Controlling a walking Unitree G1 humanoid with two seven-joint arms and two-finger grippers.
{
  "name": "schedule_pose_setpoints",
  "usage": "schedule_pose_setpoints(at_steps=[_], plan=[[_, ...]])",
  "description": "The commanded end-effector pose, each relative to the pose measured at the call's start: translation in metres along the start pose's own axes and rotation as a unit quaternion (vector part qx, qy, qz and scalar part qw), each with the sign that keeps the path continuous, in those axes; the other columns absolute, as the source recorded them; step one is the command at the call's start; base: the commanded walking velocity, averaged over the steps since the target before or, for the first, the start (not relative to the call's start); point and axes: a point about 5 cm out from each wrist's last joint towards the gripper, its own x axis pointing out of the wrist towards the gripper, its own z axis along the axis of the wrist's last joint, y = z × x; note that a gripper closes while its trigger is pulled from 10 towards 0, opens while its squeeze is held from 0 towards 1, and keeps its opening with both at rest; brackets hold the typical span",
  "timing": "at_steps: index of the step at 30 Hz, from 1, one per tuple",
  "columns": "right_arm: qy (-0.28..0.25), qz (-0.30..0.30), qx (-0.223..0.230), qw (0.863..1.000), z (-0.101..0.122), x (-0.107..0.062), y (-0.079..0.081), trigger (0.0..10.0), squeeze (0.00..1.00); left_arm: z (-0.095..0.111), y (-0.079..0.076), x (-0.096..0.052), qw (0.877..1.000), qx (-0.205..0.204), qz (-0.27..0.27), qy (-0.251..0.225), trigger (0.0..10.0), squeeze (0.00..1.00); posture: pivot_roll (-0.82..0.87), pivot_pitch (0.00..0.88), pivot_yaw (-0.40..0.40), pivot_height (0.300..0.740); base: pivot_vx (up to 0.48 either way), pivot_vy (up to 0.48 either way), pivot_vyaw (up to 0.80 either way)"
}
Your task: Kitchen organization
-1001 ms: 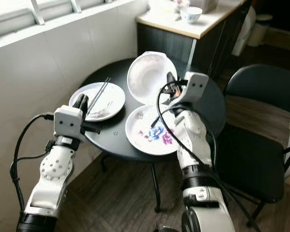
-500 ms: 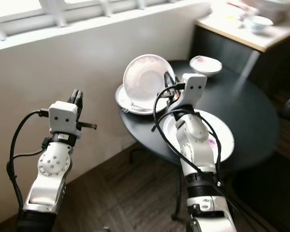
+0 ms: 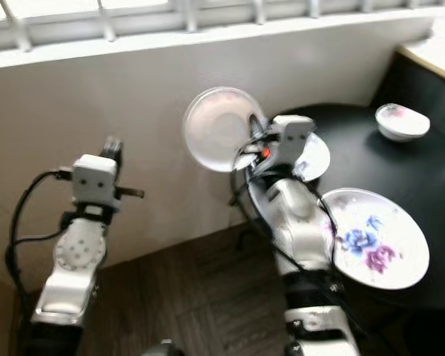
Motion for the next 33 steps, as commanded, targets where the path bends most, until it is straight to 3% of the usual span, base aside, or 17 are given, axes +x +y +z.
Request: schedule_pose_setpoints(at_steps=[1,33], plan=[[-0.009,-0.01,-0.012,1.0,0.0068,-0.0022,-0.0075,0.0,0.0,0.0013,-0.006,-0.0003,1.0,-0.001,-0.007,-0.001,10.0,0.0,-0.02,0.0,-0.033,0.74,0.0,0.0,0.8],[-0.013,-0.007,-0.018,1.0,0.0052,-0.0024,-0.002,0.0,0.0,0.0026,-0.0038,0.0028,1.0,-0.001,-0.005,-0.007,10.0,0.0,-0.02,0.0,-0.031,0.74,0.0,0.0,0.8]])
